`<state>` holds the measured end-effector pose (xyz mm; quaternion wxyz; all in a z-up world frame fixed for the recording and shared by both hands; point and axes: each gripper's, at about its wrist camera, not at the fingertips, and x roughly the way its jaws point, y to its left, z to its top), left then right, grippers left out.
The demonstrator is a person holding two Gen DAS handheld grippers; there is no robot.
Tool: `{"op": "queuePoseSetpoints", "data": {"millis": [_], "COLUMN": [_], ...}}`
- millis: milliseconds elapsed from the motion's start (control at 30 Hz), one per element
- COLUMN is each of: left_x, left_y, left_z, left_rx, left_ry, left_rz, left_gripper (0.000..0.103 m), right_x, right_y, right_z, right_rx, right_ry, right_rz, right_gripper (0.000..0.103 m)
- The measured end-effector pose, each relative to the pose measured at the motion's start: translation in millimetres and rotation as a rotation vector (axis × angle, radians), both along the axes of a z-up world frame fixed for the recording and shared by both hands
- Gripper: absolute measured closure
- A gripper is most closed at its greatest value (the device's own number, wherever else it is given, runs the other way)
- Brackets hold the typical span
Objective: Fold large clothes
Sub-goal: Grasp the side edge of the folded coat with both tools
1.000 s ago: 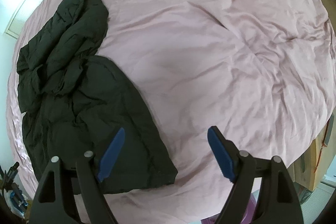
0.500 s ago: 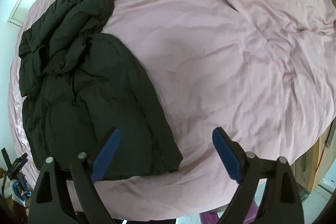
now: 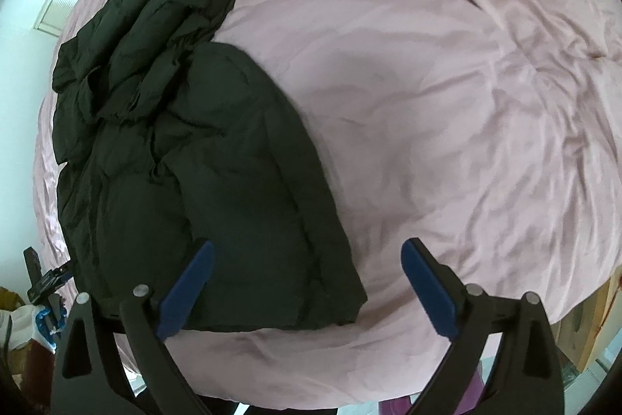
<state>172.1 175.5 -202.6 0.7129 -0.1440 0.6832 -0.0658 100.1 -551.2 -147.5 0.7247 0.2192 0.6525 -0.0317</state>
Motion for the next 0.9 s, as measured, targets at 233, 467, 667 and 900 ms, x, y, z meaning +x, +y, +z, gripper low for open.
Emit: {"op": "queuePoseSetpoints", "data": {"millis": [233, 467, 667, 900], "left_x": [5.0, 10.9, 13.8, 17.8], "left_y": [16.2, 18.1, 22.0, 19.1], "left_z": [-14.4, -39.8, -59.4, -73.7], "left_rx": [-0.071, -0.102, -0.152, -0.157], "left_ry": [0.04, 0.09, 0.125, 0.138], "left_rz": [0.034, 0.037, 0.061, 0.074], "left_gripper": [0.002, 0.002, 0.001, 0.001], "right_x": [15.2, 30.4, 29.3, 20.5], "right_y": [7.2, 8.5, 9.9, 21.8], "right_z": [-17.4, -42.2, -75.1, -105.1], "right_rx": [0.062, 0.147, 0.26, 0.376], "right_ry": [0.007, 0.025, 0.07, 0.121], "right_rz": [0.051, 0.088, 0.079, 0.059], "right_gripper": [0.002, 0.001, 0.0, 0.0]}}
